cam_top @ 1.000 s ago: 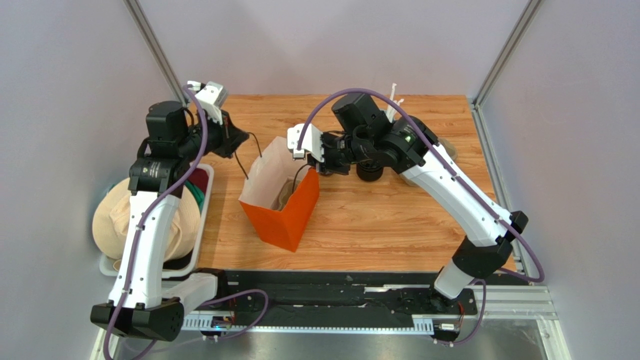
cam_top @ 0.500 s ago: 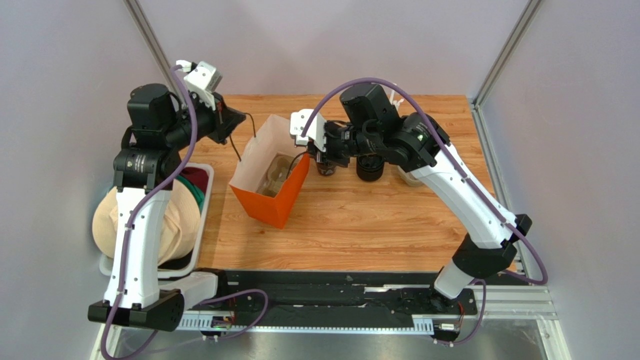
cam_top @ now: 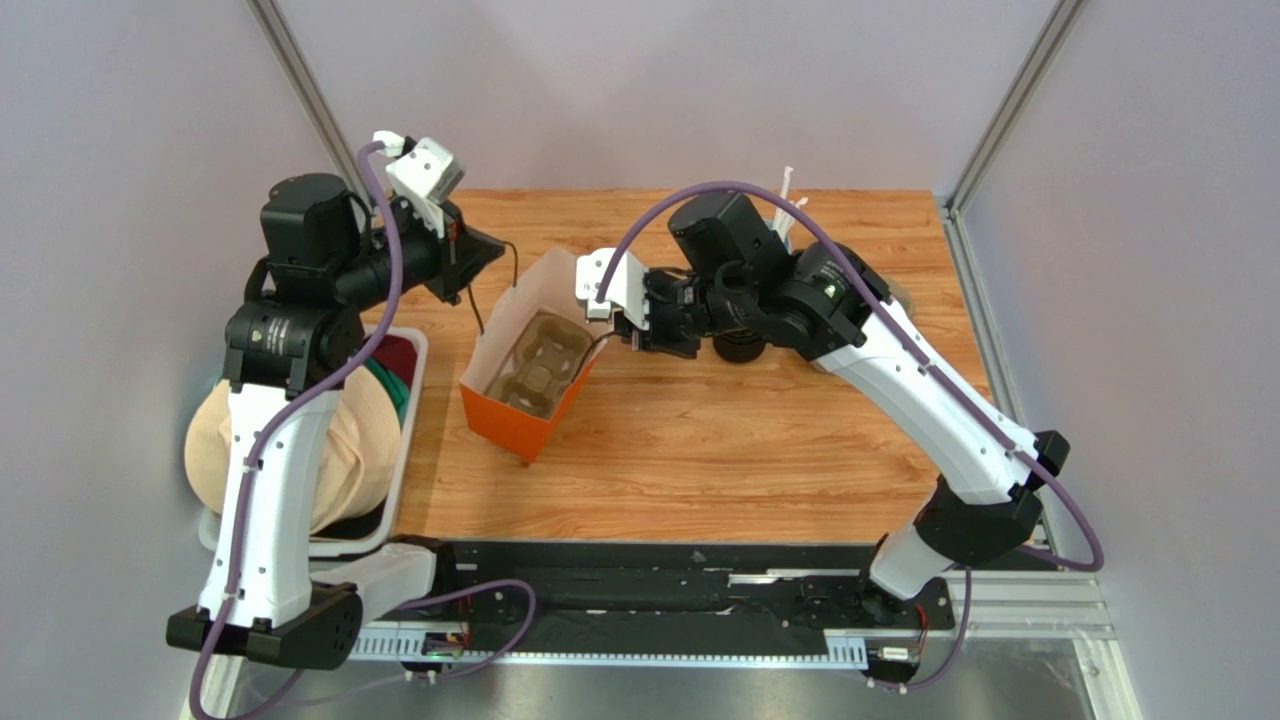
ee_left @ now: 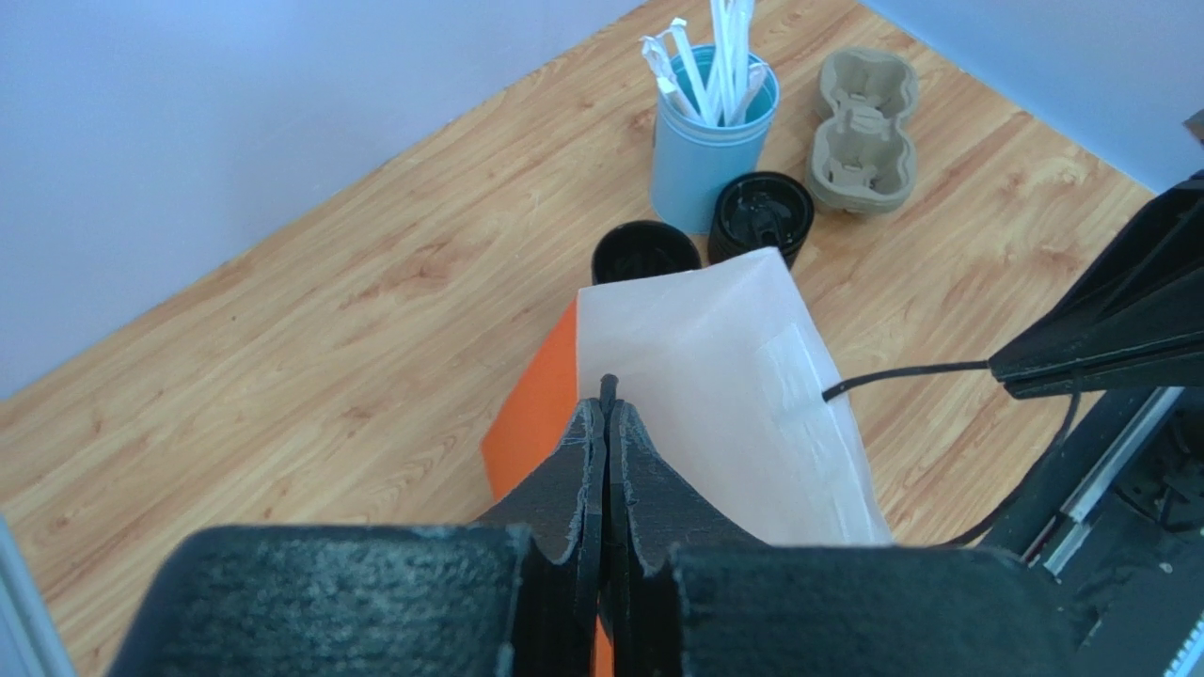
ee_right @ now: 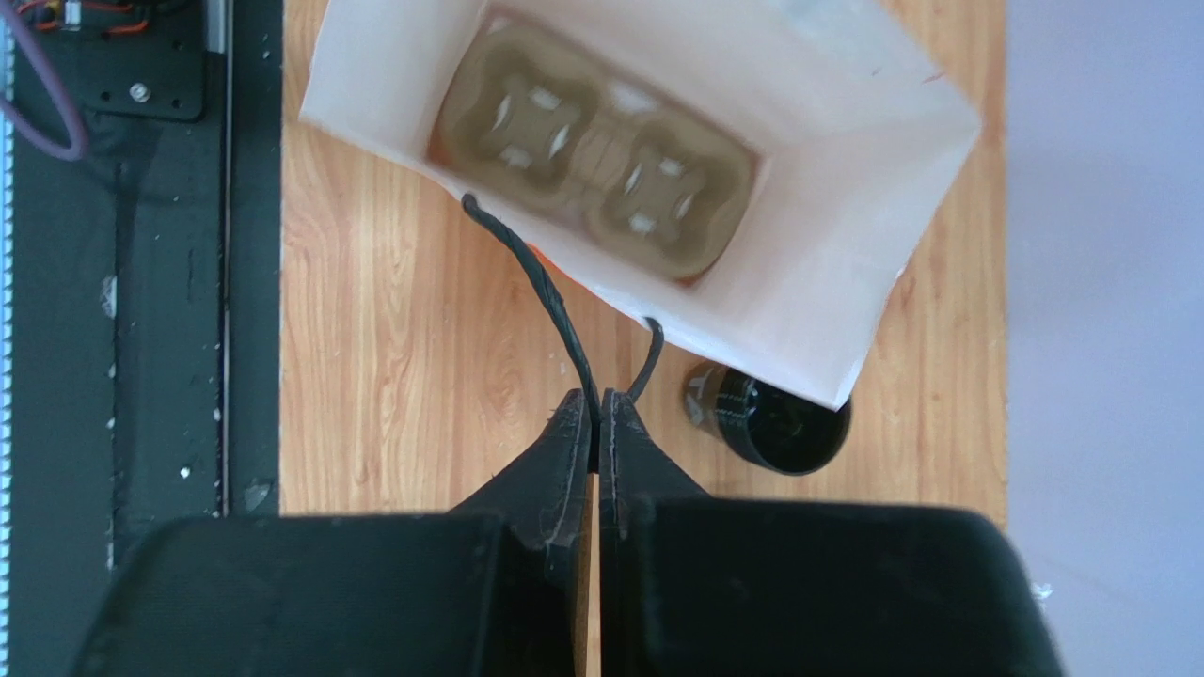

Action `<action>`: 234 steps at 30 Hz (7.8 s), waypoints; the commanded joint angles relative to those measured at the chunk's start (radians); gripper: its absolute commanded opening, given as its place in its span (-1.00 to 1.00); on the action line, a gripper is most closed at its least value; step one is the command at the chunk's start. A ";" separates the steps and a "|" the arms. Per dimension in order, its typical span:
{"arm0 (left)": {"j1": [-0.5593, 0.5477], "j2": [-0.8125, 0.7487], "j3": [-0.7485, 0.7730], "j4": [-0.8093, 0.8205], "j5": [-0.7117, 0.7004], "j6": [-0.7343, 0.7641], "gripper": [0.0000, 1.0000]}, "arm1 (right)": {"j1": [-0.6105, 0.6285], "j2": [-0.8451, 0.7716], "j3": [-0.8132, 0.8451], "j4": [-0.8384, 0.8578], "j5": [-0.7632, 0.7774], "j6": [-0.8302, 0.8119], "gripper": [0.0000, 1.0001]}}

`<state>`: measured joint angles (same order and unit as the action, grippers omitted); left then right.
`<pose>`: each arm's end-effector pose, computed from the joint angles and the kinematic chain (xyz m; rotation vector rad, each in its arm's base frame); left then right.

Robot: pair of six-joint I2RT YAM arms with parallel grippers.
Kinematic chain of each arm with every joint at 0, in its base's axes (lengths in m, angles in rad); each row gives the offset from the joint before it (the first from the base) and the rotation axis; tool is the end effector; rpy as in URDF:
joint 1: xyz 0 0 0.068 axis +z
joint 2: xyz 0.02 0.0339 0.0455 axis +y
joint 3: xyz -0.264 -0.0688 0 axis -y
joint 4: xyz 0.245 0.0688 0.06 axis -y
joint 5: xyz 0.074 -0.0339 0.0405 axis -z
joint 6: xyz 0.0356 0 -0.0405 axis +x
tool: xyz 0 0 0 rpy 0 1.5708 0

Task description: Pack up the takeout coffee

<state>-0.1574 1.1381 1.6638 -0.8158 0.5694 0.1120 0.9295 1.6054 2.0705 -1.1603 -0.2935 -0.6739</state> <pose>0.1854 -0.0489 0.4983 0.6334 1.7385 -0.5595 0.1737 0.2499 0.4716 -1.7384 1.4643 0.4677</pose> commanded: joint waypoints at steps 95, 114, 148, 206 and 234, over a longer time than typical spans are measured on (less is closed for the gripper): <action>-0.106 -0.008 -0.197 0.158 -0.511 0.103 -1.00 | 0.088 -0.007 -0.225 0.290 0.307 0.166 -1.00; -0.102 0.008 -0.205 0.214 -0.701 0.075 -1.00 | 0.078 -0.019 -0.147 0.272 0.313 0.223 0.48; 0.047 0.408 0.138 0.323 -0.730 0.092 -1.00 | -0.063 -0.159 -0.276 0.324 0.269 0.278 0.63; 0.128 -0.123 -0.141 -0.101 0.113 0.302 0.98 | -0.498 -0.409 -0.651 0.359 0.060 0.220 0.98; 0.128 -0.164 -0.256 -0.057 0.104 0.291 0.98 | -0.543 -0.469 -0.796 0.560 0.290 0.336 0.96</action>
<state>-0.0315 0.9886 1.4178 -0.9001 0.6323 0.3954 0.3893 1.1614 1.2842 -0.6861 -0.0780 -0.3771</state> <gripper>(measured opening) 0.989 0.982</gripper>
